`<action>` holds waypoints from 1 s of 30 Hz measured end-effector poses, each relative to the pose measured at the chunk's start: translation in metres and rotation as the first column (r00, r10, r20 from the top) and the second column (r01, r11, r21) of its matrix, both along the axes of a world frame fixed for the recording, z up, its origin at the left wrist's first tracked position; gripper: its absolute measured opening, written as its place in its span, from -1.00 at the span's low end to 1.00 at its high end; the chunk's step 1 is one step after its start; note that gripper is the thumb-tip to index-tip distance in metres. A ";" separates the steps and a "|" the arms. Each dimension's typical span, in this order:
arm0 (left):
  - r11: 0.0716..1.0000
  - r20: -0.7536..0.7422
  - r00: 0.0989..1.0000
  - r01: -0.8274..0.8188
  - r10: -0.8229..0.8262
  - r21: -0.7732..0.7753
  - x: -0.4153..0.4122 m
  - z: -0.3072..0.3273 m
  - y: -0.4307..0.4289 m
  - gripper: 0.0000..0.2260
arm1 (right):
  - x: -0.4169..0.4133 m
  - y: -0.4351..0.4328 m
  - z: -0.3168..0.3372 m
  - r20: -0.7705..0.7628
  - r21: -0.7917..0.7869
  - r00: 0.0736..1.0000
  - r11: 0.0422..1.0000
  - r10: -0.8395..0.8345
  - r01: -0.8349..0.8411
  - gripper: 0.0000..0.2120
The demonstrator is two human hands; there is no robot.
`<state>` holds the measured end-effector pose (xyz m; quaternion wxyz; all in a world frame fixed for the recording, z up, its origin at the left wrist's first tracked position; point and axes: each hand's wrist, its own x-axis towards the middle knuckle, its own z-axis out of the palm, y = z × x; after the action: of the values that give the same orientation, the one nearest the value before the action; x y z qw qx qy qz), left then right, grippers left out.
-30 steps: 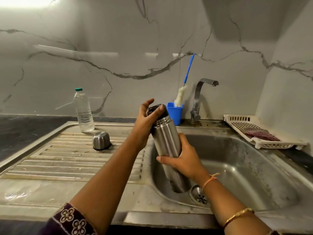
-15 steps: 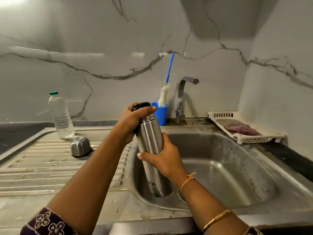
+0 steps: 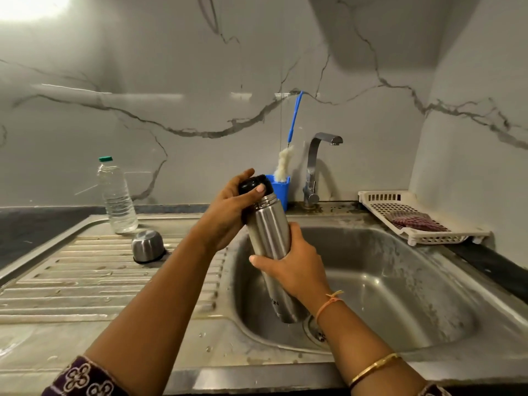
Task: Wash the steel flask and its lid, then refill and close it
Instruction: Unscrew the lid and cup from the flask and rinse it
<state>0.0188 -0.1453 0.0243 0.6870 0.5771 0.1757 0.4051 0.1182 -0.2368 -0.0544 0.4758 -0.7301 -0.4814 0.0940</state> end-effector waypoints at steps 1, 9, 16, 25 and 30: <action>1.000 0.021 1.000 -0.012 0.012 -0.015 -0.002 -0.003 0.002 -0.52 | -0.001 0.000 0.000 0.010 -0.012 1.000 1.000 0.003 -0.003 -0.30; 0.893 -0.075 0.897 -0.421 0.436 0.160 0.014 -0.002 -0.014 -0.30 | -0.006 0.003 -0.005 0.136 0.016 0.989 0.999 -0.051 0.050 -0.26; 0.985 -0.107 0.993 -0.028 0.046 0.171 -0.001 0.005 -0.004 -0.42 | -0.001 0.005 -0.005 0.005 0.050 1.000 0.998 -0.026 0.026 -0.27; 0.919 -0.126 0.922 -0.335 0.365 0.209 0.015 -0.001 -0.009 -0.27 | -0.002 0.007 -0.010 0.080 0.008 0.997 1.000 0.000 -0.001 -0.25; 0.996 -0.051 0.998 -0.032 0.037 0.086 0.005 0.004 -0.001 -0.44 | 0.002 0.007 -0.008 0.002 0.055 1.000 0.998 -0.014 0.014 -0.30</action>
<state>0.0236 -0.1459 0.0282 0.6498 0.6132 0.1862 0.4087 0.1202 -0.2294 -0.0629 0.4958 -0.7203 -0.4790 0.0766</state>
